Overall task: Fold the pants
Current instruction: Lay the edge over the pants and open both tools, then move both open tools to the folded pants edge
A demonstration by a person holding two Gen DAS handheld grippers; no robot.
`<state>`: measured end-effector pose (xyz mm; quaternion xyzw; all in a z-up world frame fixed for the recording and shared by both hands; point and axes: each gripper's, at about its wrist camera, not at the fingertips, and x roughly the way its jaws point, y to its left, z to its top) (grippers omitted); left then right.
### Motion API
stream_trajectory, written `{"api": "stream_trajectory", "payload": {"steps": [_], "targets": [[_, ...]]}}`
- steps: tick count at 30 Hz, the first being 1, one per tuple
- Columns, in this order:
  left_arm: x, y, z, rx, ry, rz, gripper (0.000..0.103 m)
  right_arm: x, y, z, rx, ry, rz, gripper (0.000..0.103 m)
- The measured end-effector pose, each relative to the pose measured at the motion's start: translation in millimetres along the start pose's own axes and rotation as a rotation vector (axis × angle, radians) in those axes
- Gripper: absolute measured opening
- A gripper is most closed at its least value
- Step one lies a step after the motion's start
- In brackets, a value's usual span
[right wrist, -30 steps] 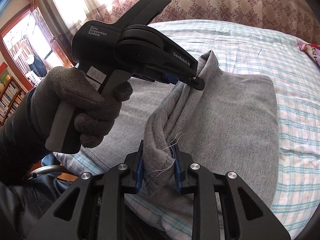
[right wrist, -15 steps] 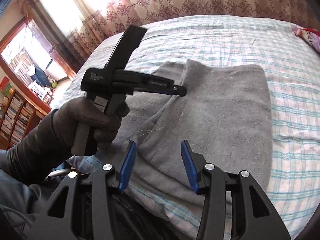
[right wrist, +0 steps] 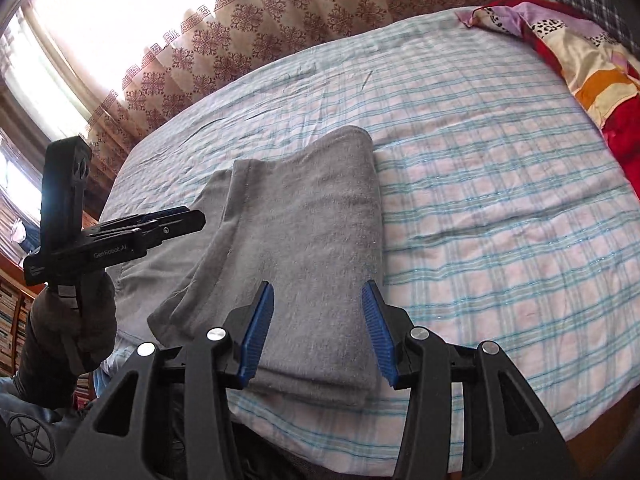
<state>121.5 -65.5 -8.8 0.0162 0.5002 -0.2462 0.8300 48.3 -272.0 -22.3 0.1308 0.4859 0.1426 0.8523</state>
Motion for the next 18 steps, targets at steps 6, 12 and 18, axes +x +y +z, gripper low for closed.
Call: {"api": "stream_trajectory", "payload": {"steps": [6, 12, 18], "targets": [[24, -30, -44, 0.125, 0.098, 0.031, 0.055, 28, 13, -24, -0.096, 0.118, -0.09, 0.047], [31, -25, -64, 0.147, 0.087, 0.047, 0.055, 35, 15, -30, -0.134, 0.134, -0.104, 0.048], [28, -24, -61, 0.137, 0.095, 0.037, 0.055, 16, 14, 4, -0.121, 0.053, -0.087, 0.047]]}}
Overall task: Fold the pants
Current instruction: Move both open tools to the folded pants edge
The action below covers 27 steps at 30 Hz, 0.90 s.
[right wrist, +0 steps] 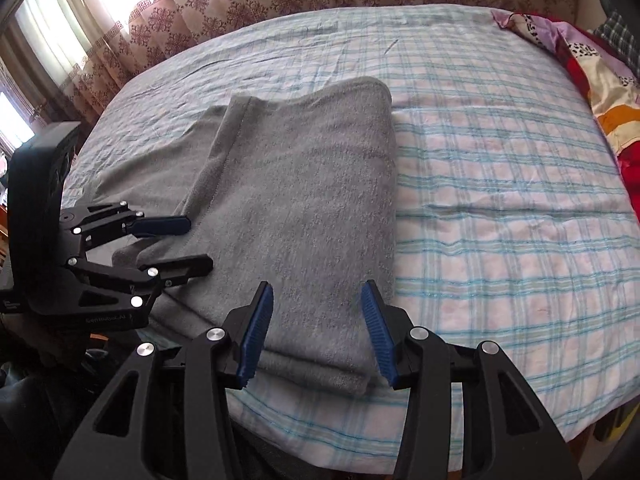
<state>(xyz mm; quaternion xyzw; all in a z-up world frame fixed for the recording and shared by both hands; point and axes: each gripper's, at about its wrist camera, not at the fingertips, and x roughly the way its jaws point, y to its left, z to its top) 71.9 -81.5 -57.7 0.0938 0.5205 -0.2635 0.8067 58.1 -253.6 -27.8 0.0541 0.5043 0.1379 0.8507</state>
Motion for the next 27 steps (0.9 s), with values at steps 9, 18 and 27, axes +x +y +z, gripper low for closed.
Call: {"api": "stream_trajectory", "payload": {"steps": [9, 18, 27], "targets": [[0, 0, -3, 0.0, -0.009, 0.0, 0.055, 41, 2, 85, 0.011, -0.08, 0.039, 0.047], [0, 1, -8, 0.012, -0.023, -0.009, 0.055, 127, -2, 119, -0.013, 0.043, -0.057, 0.046], [-2, 2, -14, 0.014, -0.036, -0.016, 0.057, 106, 41, 123, -0.162, -0.01, -0.079, 0.048]]}}
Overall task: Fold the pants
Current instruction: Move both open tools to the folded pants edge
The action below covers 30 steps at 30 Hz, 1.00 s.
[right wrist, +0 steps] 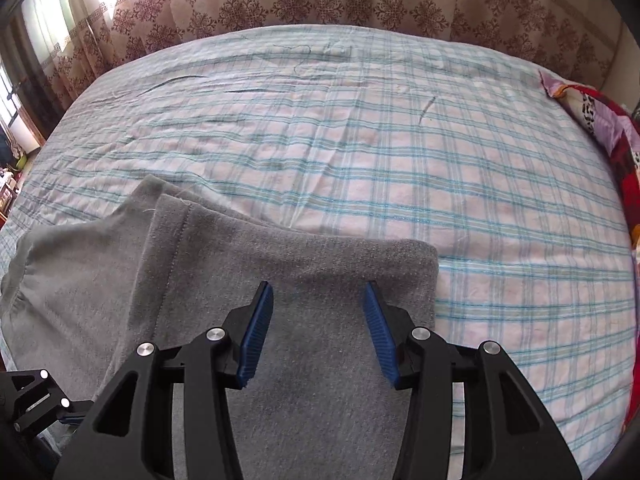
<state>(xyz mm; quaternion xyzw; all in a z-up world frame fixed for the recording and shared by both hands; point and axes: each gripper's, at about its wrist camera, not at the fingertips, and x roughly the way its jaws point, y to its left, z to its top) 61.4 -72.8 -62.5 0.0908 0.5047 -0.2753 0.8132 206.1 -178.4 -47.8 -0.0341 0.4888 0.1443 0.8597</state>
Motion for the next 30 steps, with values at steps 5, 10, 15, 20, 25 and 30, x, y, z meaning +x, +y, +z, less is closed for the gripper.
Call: {"api": "stream_trajectory", "payload": {"steps": [5, 10, 15, 20, 25, 30], "targets": [[0, 2, -2, 0.003, -0.004, 0.003, 0.057, 11, 35, 11, -0.082, 0.018, 0.121, 0.048], [-2, 2, -6, 0.006, -0.009, 0.003, 0.057, 42, 55, 21, -0.109, 0.069, 0.132, 0.048], [-2, 5, -11, 0.007, -0.016, 0.0, 0.057, 61, 60, 26, -0.099, 0.087, 0.107, 0.048], [-4, 10, -17, 0.006, -0.02, -0.005, 0.058, 65, 60, 25, -0.094, 0.084, 0.097, 0.049], [-4, 11, -19, 0.01, -0.025, -0.003, 0.058, 60, 59, 26, -0.087, 0.075, 0.103, 0.049], [-4, 6, -17, 0.006, -0.02, 0.005, 0.058, 31, 47, 20, -0.043, 0.012, 0.103, 0.05]]}}
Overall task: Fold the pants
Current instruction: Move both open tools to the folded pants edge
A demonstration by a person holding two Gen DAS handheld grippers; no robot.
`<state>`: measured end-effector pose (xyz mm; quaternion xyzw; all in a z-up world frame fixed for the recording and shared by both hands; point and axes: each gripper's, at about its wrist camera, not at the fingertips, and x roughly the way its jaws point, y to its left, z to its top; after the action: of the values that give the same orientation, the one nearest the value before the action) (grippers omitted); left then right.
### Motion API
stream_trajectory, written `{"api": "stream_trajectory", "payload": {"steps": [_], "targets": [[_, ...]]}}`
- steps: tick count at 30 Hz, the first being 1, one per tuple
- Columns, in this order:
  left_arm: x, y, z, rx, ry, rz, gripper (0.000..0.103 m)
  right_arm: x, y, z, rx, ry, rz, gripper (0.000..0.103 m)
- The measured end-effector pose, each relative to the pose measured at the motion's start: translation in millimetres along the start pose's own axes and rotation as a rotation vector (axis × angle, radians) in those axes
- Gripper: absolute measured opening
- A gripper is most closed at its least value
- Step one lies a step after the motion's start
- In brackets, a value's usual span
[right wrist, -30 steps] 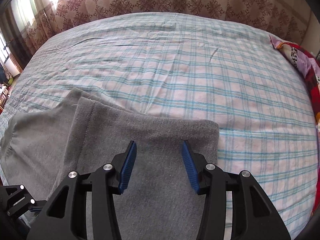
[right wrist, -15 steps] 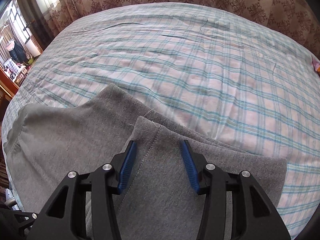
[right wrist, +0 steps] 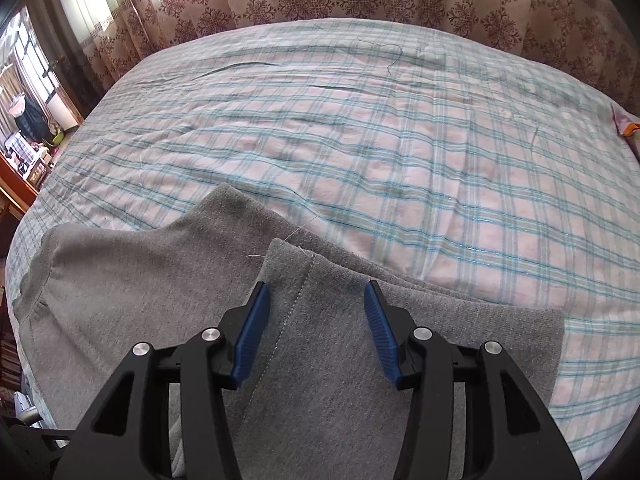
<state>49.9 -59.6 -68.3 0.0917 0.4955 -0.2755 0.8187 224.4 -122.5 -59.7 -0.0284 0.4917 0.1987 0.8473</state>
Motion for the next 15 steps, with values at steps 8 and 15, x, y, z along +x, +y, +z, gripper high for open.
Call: {"api": "stream_trajectory", "payload": {"steps": [8, 15], "targets": [[2, -7, 6, 0.009, 0.008, 0.004, 0.064, -53, -42, -49, 0.145, -0.047, -0.013, 0.052], [1, -14, 19, 0.007, 0.032, 0.003, 0.072, -93, -80, -98, 0.263, -0.054, -0.057, 0.058]]}}
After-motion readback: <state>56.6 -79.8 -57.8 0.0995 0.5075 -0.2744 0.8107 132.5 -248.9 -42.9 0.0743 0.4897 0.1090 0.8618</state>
